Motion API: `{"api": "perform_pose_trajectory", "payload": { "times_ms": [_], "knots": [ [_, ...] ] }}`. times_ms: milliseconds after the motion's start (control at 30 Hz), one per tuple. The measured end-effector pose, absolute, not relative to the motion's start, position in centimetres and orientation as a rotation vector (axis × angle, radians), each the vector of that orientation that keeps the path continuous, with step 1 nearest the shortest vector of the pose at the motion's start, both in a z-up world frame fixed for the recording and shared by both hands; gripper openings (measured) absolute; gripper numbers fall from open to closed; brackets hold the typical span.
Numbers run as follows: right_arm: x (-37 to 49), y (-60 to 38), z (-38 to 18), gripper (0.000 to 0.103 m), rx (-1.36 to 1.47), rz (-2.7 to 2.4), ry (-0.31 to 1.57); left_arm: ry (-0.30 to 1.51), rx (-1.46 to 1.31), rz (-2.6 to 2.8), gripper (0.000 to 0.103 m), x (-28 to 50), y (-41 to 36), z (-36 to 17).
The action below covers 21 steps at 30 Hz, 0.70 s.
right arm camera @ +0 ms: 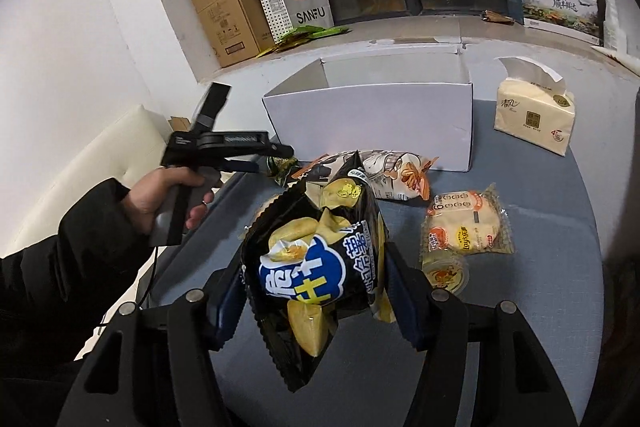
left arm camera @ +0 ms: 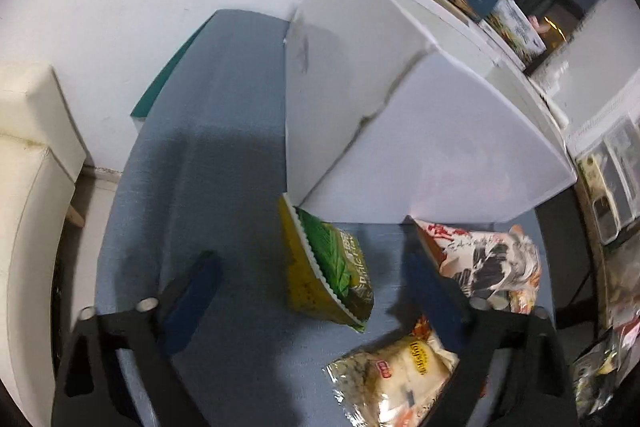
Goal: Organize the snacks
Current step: 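Carry dark chip bag into box with right tool while left tool drops green seaweed pack in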
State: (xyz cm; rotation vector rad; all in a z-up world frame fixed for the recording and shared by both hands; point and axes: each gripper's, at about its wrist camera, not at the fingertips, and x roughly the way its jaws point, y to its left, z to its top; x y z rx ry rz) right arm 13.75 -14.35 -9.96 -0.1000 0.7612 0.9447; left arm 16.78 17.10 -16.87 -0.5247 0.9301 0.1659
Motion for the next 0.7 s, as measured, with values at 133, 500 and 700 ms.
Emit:
{"api": "perform_pose_trajectory", "payload": {
  "times_ms": [133, 500, 700],
  "knots": [
    [13.7, -14.2, -10.1, 0.067, -0.1, 0.951, 0.768, 0.919, -0.474, 0.132, 0.042, 16.3, 16.0, -16.6],
    [14.4, -13.5, -9.6, 0.067, -0.079, 0.946, 0.749, 0.673, -0.349, 0.026, 0.039, 10.9, 12.6, -8.1],
    [19.1, -11.5, -6.3, 0.067, -0.071, 0.917, 0.706, 0.577, -0.302, -0.001, 0.039, 12.6, 13.1, -2.3]
  ]
}}
